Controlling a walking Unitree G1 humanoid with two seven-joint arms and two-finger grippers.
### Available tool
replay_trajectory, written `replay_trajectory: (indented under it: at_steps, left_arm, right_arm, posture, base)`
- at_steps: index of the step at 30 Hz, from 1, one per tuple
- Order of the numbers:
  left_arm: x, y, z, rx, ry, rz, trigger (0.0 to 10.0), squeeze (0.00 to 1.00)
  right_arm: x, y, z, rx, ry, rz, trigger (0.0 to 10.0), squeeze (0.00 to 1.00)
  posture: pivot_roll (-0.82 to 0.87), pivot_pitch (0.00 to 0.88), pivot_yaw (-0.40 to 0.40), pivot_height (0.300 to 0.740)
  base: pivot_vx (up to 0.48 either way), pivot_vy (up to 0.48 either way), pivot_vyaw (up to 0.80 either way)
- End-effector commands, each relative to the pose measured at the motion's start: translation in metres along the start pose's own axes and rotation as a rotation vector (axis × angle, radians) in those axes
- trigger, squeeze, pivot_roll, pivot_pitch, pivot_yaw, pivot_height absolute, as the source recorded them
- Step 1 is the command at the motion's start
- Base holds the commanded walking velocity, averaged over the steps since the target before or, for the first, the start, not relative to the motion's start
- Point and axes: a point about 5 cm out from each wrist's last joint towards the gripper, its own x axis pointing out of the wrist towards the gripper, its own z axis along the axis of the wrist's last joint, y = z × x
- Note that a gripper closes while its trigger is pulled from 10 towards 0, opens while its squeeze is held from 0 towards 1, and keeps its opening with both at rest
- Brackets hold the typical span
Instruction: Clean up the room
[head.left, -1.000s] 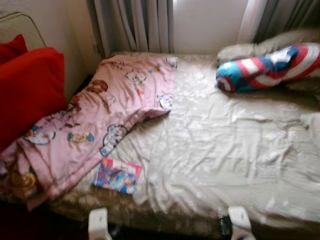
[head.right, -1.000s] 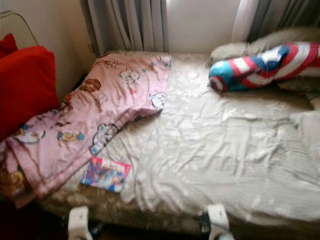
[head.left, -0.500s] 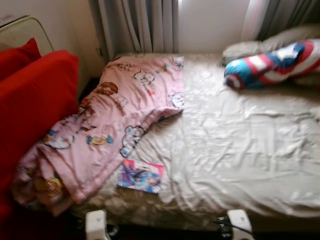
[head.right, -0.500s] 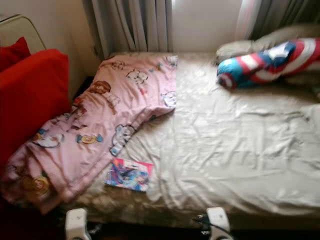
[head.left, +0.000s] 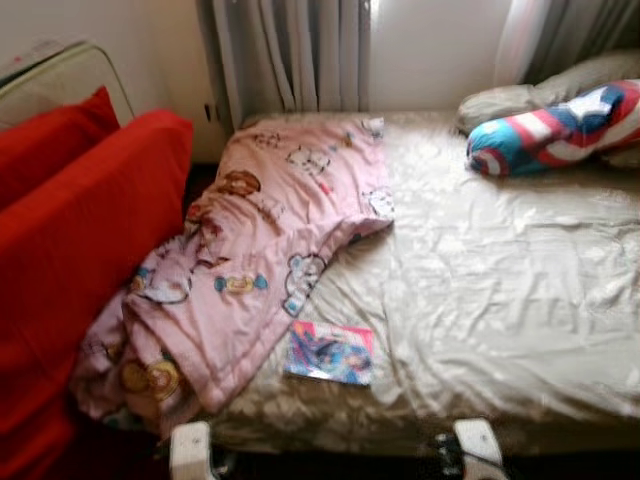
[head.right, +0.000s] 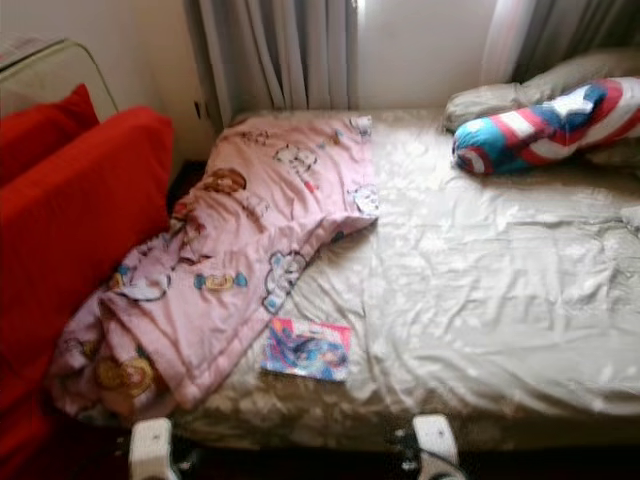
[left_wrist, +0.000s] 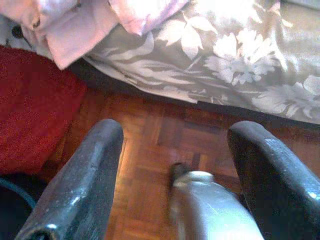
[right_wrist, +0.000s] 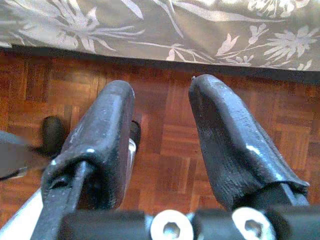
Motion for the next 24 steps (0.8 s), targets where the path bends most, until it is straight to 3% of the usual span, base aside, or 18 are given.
replay_trajectory:
  at_steps: [1,24]
  left_arm:
    - [-0.0013,0.0091,-0.0027,0.017,0.011,0.020,10.0,0.00]
    - [-0.0013,0.0083,-0.0004,-0.003,-0.013,-0.020,10.0,0.00]
  right_arm:
    - [0.0017,0.0047,0.0052,0.001,-0.019,0.014,10.0,0.00]
    - [0.0018,0.0049,0.0058,0.021,-0.028,-0.001,10.0,0.00]
  posture:
    - [-0.09,0.000,0.012,0.740]
    - [-0.09,0.005,0.012,0.740]
  base:
    - [0.000,0.304,0.00]
    - [0.000,0.000,0.00]
